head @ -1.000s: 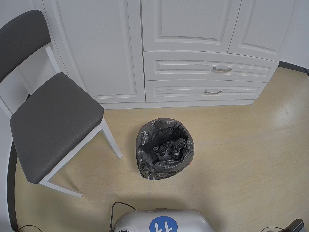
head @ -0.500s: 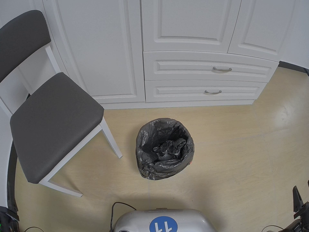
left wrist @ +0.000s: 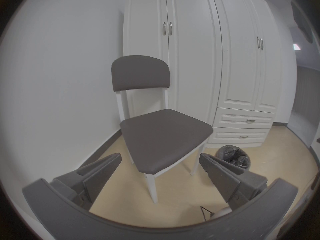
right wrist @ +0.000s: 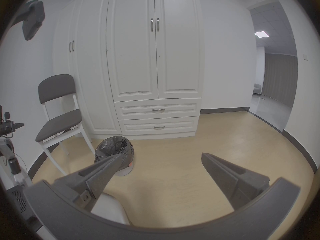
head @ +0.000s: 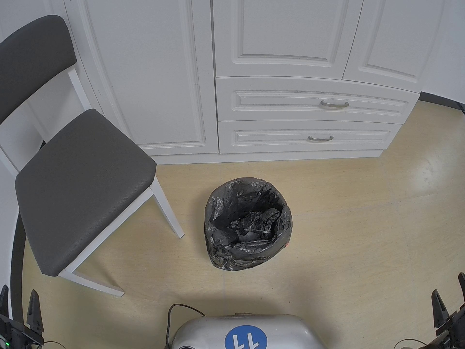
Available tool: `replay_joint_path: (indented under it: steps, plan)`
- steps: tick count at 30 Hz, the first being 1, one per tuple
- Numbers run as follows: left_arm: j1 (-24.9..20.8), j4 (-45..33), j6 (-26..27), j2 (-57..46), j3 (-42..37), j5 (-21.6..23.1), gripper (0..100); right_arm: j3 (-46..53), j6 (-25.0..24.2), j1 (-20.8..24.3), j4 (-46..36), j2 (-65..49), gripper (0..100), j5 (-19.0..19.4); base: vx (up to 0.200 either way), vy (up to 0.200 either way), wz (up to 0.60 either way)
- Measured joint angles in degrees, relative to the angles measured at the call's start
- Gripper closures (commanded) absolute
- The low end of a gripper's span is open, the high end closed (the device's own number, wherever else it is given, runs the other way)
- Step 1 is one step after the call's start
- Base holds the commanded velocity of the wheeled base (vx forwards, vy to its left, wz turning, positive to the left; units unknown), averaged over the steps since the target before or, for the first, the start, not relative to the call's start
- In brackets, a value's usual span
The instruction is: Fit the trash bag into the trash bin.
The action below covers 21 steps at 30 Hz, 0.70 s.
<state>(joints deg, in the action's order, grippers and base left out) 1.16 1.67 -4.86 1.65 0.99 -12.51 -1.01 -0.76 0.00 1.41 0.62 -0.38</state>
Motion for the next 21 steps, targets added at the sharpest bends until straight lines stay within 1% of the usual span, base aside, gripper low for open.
replay_joint_path:
  steps: [3,5,8,13,14,17,18,21]
  plan:
    - [-0.4,-0.4,-0.5,-0.4,0.0,3.0,0,0.0,0.2,0.0,-0.2,0.0,0,0.7,0.000,0.000,0.00]
    - [-0.6,-0.3,-0.2,-0.6,0.0,3.3,0,0.0,0.2,0.0,-0.3,0.0,0,0.9,0.000,0.000,0.00]
    - [-0.9,-0.1,2.3,-0.8,0.0,3.3,0,0.0,0.1,0.1,-0.4,0.0,0,1.0,0.000,0.000,0.00]
    - [-1.1,0.0,5.6,-0.9,0.0,7.6,0,0.0,0.1,0.1,-0.6,0.0,0,1.0,0.000,0.000,0.00]
    - [-1.1,-0.1,5.7,-0.9,0.0,8.2,0,0.0,0.1,0.1,-0.7,0.0,0,1.0,0.000,0.000,0.00]
    - [-1.1,-1.3,5.6,-1.0,0.0,12.1,0,0.0,0.0,0.1,-0.7,0.0,0,1.0,0.000,0.000,0.00]
    - [-1.1,-1.6,5.6,-1.0,0.0,12.6,0,0.0,0.0,0.1,-0.7,0.0,0,1.0,0.000,0.000,0.00]
    - [-1.2,-1.7,5.4,-1.0,0.0,12.3,0,0.0,-0.3,0.1,-0.8,0.0,0,0.8,0.000,0.000,0.00]
